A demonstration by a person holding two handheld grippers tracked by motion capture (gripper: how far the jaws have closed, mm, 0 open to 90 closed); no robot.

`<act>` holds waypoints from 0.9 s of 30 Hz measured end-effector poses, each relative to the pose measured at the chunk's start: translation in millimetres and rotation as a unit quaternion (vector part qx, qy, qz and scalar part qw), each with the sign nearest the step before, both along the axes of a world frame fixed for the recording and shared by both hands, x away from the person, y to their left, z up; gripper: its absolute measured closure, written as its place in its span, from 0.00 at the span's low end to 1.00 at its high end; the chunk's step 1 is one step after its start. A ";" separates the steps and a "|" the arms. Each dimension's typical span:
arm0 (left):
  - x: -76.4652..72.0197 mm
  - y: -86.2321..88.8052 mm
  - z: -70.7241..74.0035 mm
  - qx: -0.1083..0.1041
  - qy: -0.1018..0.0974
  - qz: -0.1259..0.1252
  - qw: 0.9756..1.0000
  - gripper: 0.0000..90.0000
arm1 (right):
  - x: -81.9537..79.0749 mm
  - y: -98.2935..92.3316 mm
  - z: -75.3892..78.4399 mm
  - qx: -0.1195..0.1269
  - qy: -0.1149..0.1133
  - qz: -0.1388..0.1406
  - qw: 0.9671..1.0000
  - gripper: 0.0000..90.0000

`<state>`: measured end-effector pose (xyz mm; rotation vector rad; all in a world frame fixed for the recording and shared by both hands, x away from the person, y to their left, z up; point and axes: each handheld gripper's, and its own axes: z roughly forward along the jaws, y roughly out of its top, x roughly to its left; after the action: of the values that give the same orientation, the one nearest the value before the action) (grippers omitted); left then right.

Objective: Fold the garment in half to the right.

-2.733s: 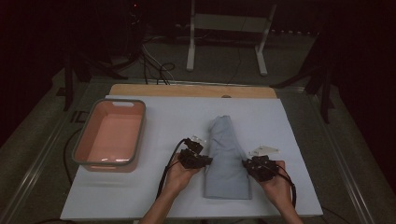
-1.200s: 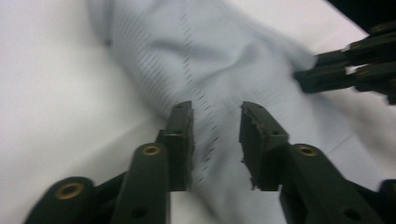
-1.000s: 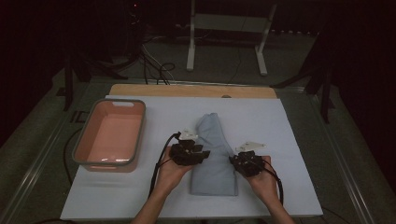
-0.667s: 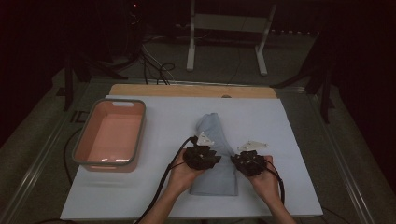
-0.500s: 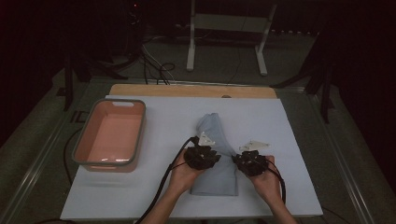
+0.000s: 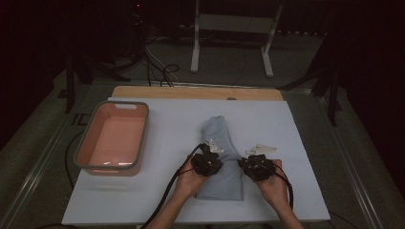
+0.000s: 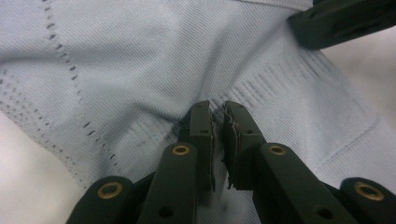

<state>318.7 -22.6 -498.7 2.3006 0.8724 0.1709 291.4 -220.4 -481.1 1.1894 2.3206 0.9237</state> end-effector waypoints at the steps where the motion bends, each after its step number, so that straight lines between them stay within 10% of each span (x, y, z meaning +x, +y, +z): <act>1: 0.1 -0.8 -1.1 0.003 -0.001 -0.002 1.000 0.93 | -0.8 -0.6 1.4 -0.001 0.000 0.000 1.000 0.87; 17: 2.9 -1.5 -3.7 -0.005 0.009 0.006 1.000 0.95 | -16.1 1.1 5.7 0.025 -0.001 -0.021 0.999 0.38; 27: 3.1 -1.8 -3.7 -0.005 0.013 0.010 1.000 0.95 | -19.8 1.9 -3.8 0.040 0.016 -0.023 0.999 0.26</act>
<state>321.8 -24.4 -502.5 2.2897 0.9068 0.1449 271.6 -218.5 -485.0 1.2918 2.2903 0.9961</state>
